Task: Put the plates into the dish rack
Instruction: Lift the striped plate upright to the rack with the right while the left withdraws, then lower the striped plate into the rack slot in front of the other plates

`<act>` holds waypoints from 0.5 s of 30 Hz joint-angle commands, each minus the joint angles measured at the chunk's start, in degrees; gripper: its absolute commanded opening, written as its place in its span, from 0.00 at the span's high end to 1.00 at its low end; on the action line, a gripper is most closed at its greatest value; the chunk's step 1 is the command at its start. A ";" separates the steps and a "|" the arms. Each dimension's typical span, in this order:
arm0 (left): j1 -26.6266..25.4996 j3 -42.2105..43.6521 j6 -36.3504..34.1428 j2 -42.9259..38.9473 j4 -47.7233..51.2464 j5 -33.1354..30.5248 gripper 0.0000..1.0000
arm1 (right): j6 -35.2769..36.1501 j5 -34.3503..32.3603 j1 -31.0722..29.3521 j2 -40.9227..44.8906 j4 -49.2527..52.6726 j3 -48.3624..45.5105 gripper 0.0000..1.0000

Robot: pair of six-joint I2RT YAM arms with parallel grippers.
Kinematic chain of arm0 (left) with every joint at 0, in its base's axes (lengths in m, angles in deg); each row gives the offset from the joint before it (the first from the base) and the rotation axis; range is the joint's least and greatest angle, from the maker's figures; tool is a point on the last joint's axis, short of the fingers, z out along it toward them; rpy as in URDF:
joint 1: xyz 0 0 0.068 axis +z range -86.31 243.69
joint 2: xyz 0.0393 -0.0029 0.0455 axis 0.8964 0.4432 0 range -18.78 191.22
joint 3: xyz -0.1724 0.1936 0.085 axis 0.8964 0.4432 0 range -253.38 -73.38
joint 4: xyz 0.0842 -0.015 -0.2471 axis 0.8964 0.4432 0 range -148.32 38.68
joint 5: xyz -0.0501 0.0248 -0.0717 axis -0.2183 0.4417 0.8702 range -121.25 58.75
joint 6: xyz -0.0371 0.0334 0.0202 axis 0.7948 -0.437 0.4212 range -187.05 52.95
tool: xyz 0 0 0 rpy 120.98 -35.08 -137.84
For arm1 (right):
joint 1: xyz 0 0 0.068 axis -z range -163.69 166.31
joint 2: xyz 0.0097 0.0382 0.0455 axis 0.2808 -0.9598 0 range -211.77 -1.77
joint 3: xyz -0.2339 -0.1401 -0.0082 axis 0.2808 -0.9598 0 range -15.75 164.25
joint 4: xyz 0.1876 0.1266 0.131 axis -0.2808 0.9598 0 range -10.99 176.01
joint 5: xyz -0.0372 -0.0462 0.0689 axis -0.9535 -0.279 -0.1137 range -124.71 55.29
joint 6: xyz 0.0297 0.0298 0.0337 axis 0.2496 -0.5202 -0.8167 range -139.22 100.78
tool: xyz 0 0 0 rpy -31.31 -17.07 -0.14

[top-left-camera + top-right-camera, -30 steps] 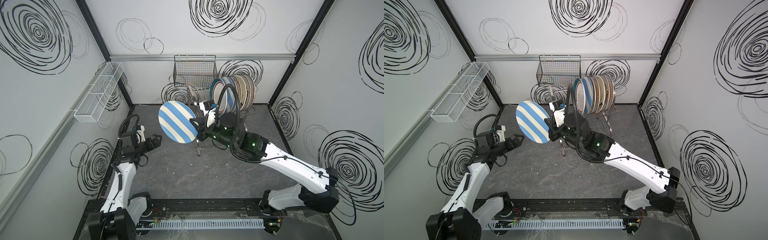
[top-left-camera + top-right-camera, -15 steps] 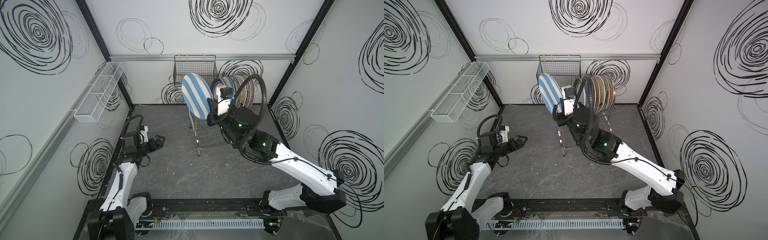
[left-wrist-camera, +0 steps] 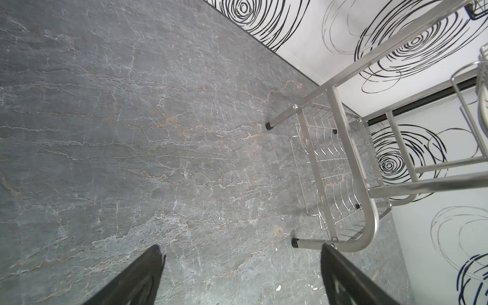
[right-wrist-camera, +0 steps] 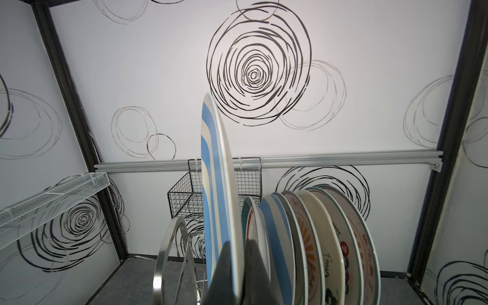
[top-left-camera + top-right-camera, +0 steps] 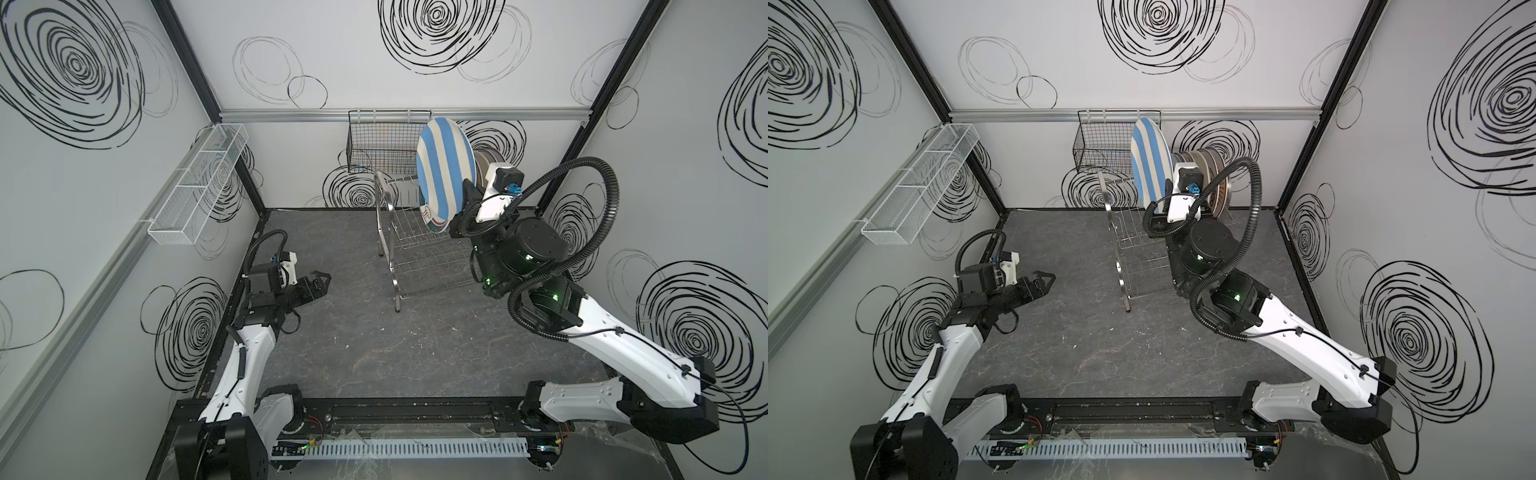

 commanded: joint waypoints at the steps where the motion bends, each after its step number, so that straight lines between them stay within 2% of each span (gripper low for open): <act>1: -0.64 0.42 -1.43 0.61 -1.64 -0.62 0.04 | -3.38 1.90 2.99 -0.12 -0.93 -0.95 1.00; 5: -0.90 0.45 -1.92 0.36 -1.45 -0.99 0.04 | -4.25 3.49 5.41 0.17 -4.99 -4.94 1.00; 9: -0.99 0.49 -1.92 0.66 -1.28 -1.55 0.04 | -6.97 7.04 8.44 -2.29 -2.62 -3.85 1.00; 15: -1.26 0.23 -2.01 1.69 -1.18 -1.46 0.04 | -8.30 8.66 11.07 -5.07 -2.61 -3.65 1.00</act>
